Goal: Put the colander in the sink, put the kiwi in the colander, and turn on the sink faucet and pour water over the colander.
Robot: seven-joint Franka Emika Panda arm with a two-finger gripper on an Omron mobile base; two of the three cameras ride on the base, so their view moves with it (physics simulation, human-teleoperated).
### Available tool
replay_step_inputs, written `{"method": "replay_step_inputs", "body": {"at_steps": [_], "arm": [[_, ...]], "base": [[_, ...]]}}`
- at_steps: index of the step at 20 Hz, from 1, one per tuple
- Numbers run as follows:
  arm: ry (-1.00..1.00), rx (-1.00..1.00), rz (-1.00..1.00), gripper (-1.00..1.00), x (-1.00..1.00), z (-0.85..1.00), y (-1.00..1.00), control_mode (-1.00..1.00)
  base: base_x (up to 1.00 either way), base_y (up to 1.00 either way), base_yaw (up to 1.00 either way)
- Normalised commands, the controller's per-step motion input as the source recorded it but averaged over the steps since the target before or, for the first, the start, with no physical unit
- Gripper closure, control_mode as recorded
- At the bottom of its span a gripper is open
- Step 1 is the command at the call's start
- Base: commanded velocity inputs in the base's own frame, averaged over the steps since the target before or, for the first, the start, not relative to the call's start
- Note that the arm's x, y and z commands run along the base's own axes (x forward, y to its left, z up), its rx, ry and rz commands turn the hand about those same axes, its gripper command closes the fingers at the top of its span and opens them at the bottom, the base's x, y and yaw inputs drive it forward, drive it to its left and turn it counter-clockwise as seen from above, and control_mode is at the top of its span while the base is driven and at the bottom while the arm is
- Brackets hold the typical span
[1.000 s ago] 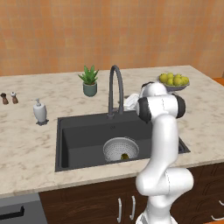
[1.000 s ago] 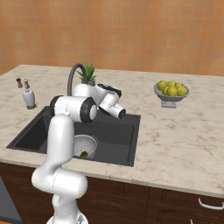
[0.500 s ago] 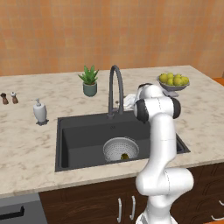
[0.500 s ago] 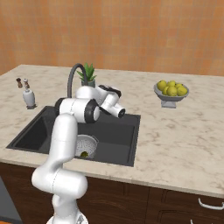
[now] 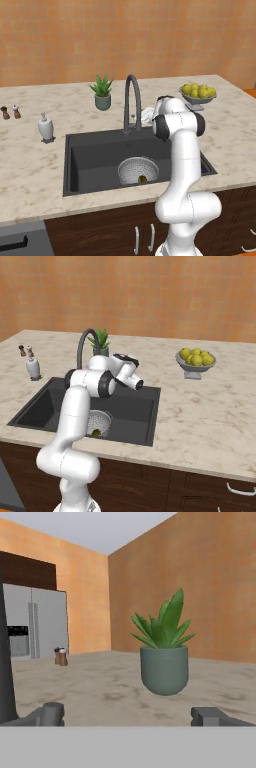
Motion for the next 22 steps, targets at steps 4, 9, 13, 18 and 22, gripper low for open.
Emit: {"method": "replay_step_inputs", "body": {"at_steps": [4, 9, 13, 18, 22], "arm": [[0.03, 0.02, 0.00, -1.00, 0.16, -0.25, 0.00, -1.00], [0.04, 0.02, 0.00, -1.00, 0.07, -0.26, 0.00, -1.00], [0.04, 0.00, 0.00, -1.00, 0.00, -0.33, 0.00, -1.00], [0.00, 0.00, 0.00, -1.00, 0.12, -0.19, 0.00, -1.00], [0.00, 0.00, 0.00, -1.00, 0.23, -0.11, 0.04, -1.00]], "base": [[0.00, 0.00, 0.00], [0.00, 0.00, 0.00], [0.00, 0.00, 0.00], [0.00, 0.00, 0.00], [0.00, 0.00, 0.00]]}}
